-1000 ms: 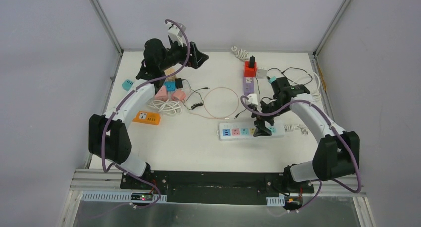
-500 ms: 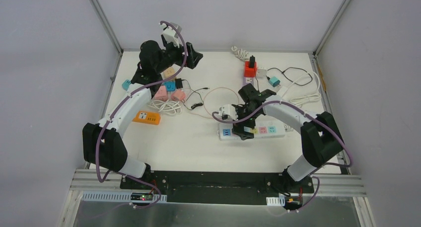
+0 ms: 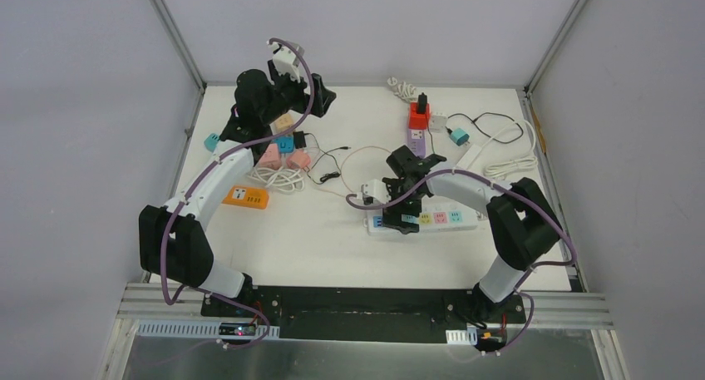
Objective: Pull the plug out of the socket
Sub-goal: Pick up the socket from the center of the board.
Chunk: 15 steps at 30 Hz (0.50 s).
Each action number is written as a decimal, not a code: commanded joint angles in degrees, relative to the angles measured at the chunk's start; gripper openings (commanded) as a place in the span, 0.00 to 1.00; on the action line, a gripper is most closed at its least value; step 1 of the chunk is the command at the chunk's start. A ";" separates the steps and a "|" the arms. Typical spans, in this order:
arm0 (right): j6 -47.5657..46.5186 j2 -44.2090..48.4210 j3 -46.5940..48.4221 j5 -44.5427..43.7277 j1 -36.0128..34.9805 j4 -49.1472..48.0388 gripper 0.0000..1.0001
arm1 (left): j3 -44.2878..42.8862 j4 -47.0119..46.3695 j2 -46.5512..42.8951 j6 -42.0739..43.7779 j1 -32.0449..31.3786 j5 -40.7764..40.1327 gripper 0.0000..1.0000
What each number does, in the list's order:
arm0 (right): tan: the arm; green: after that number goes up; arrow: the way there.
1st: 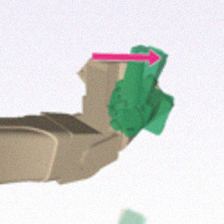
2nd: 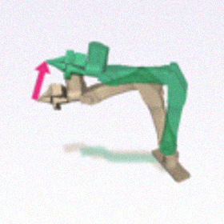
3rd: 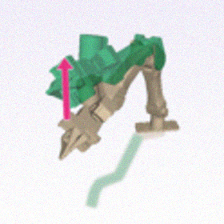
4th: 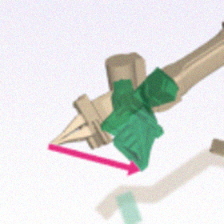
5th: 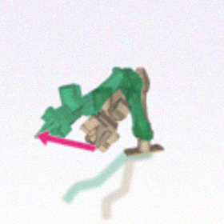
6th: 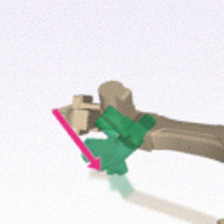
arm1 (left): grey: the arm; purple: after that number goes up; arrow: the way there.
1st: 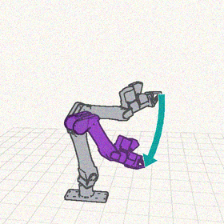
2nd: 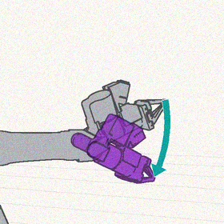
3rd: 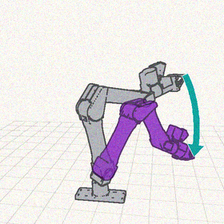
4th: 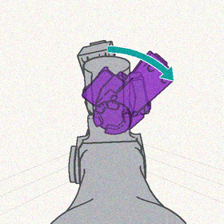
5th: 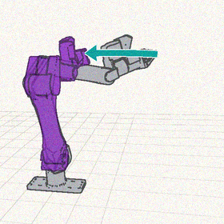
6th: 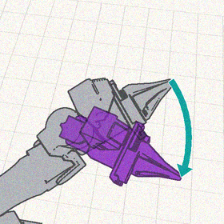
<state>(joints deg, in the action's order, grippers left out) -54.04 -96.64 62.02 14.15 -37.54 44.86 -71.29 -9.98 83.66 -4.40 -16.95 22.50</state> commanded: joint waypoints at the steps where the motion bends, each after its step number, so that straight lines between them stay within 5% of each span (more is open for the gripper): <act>1: -0.44 -0.98 0.03 -2.48 -1.01 -1.57 0.95 | 0.47 -0.27 -2.37 2.23 -0.63 -2.02 0.99; 15: -7.13 0.64 0.12 2.70 0.85 7.79 0.36 | 1.39 0.35 -3.78 3.74 -0.63 -3.94 0.99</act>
<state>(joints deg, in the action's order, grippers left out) -58.57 -97.56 62.06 14.11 -38.24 46.78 -70.35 -8.05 83.02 -2.02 -16.95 20.43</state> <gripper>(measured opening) 0.792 0.991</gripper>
